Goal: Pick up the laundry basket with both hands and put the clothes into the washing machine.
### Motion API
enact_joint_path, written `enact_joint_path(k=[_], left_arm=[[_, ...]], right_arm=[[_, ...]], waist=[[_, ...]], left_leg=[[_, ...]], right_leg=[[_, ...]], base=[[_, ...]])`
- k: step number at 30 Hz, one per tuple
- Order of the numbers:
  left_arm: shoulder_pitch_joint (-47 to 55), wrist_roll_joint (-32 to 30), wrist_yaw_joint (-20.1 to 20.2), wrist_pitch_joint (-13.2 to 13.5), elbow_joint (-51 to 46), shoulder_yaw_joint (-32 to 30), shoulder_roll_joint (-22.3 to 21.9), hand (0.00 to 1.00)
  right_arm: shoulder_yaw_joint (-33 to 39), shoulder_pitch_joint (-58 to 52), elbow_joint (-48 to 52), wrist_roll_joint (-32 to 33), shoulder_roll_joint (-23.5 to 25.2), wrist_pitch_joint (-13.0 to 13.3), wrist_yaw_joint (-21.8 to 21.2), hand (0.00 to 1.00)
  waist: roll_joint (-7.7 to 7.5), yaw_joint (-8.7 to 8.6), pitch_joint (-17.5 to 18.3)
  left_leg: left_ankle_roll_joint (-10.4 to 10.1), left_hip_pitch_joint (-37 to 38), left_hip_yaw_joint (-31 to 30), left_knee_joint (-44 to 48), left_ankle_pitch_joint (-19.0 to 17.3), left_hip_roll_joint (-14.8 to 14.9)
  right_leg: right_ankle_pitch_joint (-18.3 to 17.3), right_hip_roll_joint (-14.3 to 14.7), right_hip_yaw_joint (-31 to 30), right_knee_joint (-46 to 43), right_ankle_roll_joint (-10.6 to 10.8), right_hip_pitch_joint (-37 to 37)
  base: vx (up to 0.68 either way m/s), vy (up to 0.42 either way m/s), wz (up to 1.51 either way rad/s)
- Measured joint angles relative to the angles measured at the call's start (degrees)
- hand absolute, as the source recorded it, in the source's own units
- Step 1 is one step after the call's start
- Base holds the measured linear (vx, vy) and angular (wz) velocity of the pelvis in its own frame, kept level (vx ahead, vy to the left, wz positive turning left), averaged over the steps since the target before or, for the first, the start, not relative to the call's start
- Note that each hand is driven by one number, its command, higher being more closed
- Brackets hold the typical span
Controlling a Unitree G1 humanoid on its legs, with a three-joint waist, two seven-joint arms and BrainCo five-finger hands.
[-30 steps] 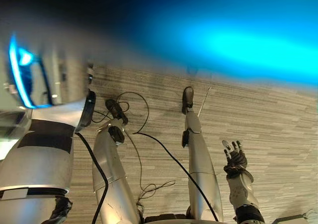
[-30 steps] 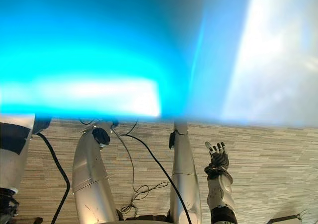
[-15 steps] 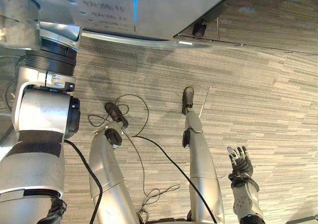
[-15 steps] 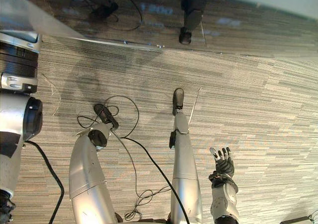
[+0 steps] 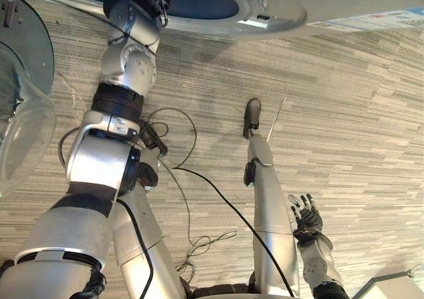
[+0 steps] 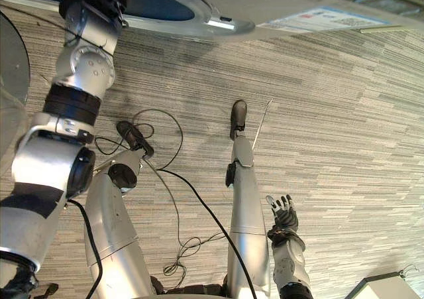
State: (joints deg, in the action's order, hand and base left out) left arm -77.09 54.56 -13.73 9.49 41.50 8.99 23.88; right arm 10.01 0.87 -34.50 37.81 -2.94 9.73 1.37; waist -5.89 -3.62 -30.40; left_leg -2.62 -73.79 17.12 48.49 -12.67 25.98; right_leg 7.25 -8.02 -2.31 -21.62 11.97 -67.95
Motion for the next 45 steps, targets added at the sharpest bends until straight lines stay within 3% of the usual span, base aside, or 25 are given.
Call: enact_joint_path(k=[4, 9, 13, 15, 20, 23, 24, 28, 31, 34, 38, 41, 45], left_arm=[[2.20, -1.48, 0.01, 0.30, -2.42, -0.19, 0.47, 0.00], [10.93, -12.81, -0.82, 0.78, -14.47, -3.68, 1.67, 0.00], [23.49, -11.37, -2.35, 4.05, -27.12, -10.57, 1.34, 0.00], [32.81, -8.16, -3.27, 7.14, -33.64, -15.44, -0.57, 0.00], [48.38, -7.00, -2.70, 8.23, -42.24, -18.10, -4.39, 0.00], [56.28, -6.91, 0.73, 9.33, -45.05, -16.98, -9.61, 0.00], [60.85, -6.85, 2.47, 9.55, -44.89, -14.67, -13.19, 0.00], [70.79, -7.89, 7.40, 7.07, -38.40, -7.61, -19.94, 0.00], [76.20, -8.79, 10.28, 3.61, -25.25, -6.61, -24.02, 0.00], [79.12, -16.34, 11.27, -0.39, -10.43, -6.99, -25.03, 0.00], [81.02, -31.86, 12.35, -2.68, 5.71, -13.92, -25.01, 0.00], [81.42, -37.84, 11.89, -3.78, 12.59, -22.46, -23.70, 0.00], [83.88, -39.40, 10.76, -4.04, 13.15, -25.41, -22.27, 0.00]], right_arm=[[-2.08, -0.01, 0.36, -0.37, -1.60, 0.05, -0.07, 0.00], [-2.22, -0.06, 1.99, -2.00, -1.80, 0.15, -0.29, 0.00], [-2.16, -0.18, 2.26, -2.49, -1.92, 1.04, -0.28, 0.00], [-2.16, -0.18, 2.28, -2.82, -1.99, 1.15, -0.14, 0.00], [-2.94, -0.93, 2.23, -4.65, -2.02, 1.19, -0.15, 0.00], [-2.63, -3.09, 1.55, -4.73, -2.07, 1.15, -0.16, 0.00], [-2.64, -3.71, 0.17, -4.85, -2.07, 1.05, -0.24, 0.00], [-2.63, -3.70, -3.27, -5.31, -2.64, 0.95, -0.14, 0.00], [-3.03, -3.70, -5.29, -5.80, -2.47, 0.86, -0.20, 0.00], [-2.92, -4.21, -9.17, -6.61, -2.22, -0.50, -0.05, 0.00], [-1.40, -7.18, -14.31, -8.61, -0.94, -2.67, -0.30, 0.00], [0.39, -7.26, -18.99, -10.57, -0.90, -4.04, -0.45, 0.00], [2.61, -6.59, -24.25, -14.57, -1.46, -5.02, -0.56, 0.00]], waist=[[0.06, 0.04, -0.24], [0.13, 0.31, -0.28], [0.38, 1.36, -0.30], [0.61, 1.84, -0.27], [1.06, 2.57, -0.06], [3.14, 2.98, 1.61], [4.28, 3.18, 3.55], [6.18, 4.62, 5.30], [6.41, 4.68, 7.52], [6.66, 4.63, 11.04], [7.02, 4.49, 19.37], [7.29, 4.37, 23.69], [7.46, 4.50, 27.38]], left_leg=[[0.64, 0.18, -0.36, 0.26, 0.61, 0.00], [0.76, 3.22, 0.19, 0.13, 0.91, -0.11], [-0.60, 7.47, 0.64, -3.90, 2.69, -1.24], [-1.23, 10.93, 0.96, -6.85, 4.34, -1.94], [-2.22, 19.73, 1.76, -11.69, 5.26, -3.11], [-2.36, 24.19, 1.65, -13.57, 5.40, -4.17], [-2.36, 26.37, 1.69, -14.65, 5.40, -5.08], [-2.36, 34.31, 1.95, -17.06, 5.39, -6.81], [-2.66, 40.97, 1.88, -20.17, 5.53, -7.75], [-3.48, 48.44, 1.75, -24.21, 6.03, -9.20], [-4.77, 58.88, 0.62, -32.07, 7.89, -11.74], [-5.46, 66.37, -0.24, -38.62, 10.16, -13.17], [-6.22, 71.25, -3.86, -42.79, 12.15, -13.35]], right_leg=[[-0.03, -0.03, 0.29, -1.52, -0.05, -0.23], [-0.43, -0.23, 0.31, -3.31, -0.65, 1.14], [-1.24, -0.66, 0.81, -3.05, -1.90, 3.73], [-1.64, -0.70, 1.12, -2.58, -2.56, 6.01], [-1.95, -0.84, 1.45, 0.20, -2.64, 13.77], [-2.59, -1.51, 2.07, 1.03, -2.59, 18.31], [-3.43, -2.24, 2.31, 1.01, -2.41, 20.20], [-5.34, -3.58, 2.84, 1.11, -1.91, 27.32], [-6.43, -4.23, 4.26, 2.11, -1.90, 33.96], [-7.70, -5.33, 6.26, 3.87, -1.81, 41.58], [-8.28, -6.57, 10.07, 9.39, -1.25, 53.27], [-8.21, -6.75, 12.96, 13.98, -1.13, 61.33], [-8.21, -5.59, 17.85, 18.18, -1.12, 69.21]], base=[[-0.03, 0.001, 0.04], [-0.01, 0.000, 0.02], [-0.02, -0.031, 0.19], [-0.01, -0.051, 0.23], [0.03, -0.011, 0.13], [0.07, 0.049, 0.23], [0.10, 0.075, 0.28], [0.12, 0.072, 0.25], [0.09, 0.013, 0.26], [0.10, -0.011, 0.32], [0.16, -0.028, 0.37], [0.14, -0.029, 0.35], [0.12, -0.049, 0.51]])
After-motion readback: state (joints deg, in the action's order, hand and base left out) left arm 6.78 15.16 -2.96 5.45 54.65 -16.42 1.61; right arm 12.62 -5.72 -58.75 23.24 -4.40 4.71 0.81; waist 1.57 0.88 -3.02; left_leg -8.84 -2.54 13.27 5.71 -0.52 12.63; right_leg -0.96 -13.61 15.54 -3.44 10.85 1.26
